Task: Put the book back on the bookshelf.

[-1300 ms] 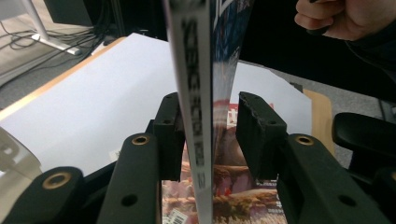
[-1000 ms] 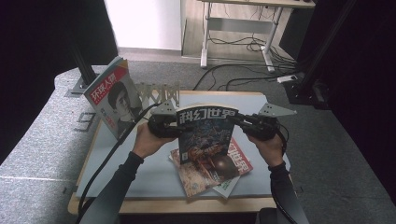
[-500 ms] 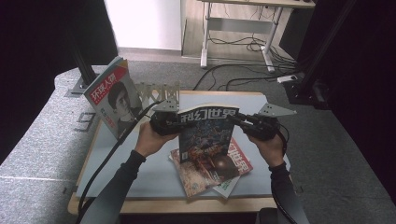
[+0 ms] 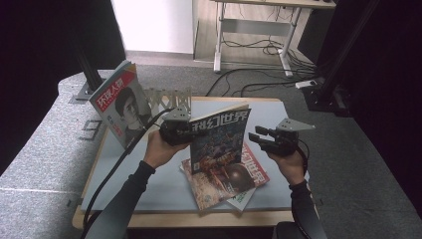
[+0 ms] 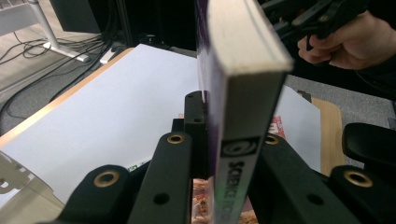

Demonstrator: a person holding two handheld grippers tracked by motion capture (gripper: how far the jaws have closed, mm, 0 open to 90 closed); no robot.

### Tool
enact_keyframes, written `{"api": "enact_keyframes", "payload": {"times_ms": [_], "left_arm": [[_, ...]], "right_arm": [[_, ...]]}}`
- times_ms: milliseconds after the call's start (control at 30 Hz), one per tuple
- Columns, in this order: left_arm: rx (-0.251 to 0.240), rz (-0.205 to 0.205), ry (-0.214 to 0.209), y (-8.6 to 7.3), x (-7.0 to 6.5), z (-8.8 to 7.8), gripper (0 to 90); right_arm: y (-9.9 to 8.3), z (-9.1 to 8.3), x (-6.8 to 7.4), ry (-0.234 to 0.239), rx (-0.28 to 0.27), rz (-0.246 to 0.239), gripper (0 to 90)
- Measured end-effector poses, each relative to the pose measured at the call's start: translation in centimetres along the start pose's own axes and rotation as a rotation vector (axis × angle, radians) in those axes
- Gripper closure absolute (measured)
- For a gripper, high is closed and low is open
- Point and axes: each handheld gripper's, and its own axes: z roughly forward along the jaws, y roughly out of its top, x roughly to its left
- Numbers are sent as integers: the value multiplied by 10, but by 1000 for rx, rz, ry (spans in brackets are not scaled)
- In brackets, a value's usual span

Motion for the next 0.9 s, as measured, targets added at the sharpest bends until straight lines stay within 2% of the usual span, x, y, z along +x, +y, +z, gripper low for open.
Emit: {"api": "enact_keyframes", "payload": {"times_ms": [400, 533, 700, 800, 900], "left_arm": [[10, 14, 3, 0, -1, -2, 822], [13, 20, 0, 0, -1, -2, 821], [13, 32, -4, 0, -1, -3, 819], [13, 50, 2, 0, -2, -3, 816], [13, 46, 12, 1, -3, -2, 815]], "right_arm": [[-43, 1, -16, -169, 135, 55, 308], [-59, 1, -22, -214, 170, 82, 252], [-78, 1, -29, -249, 215, 119, 158], [-89, 2, -31, -277, 237, 125, 131], [-102, 1, -35, -311, 251, 155, 129]]}}
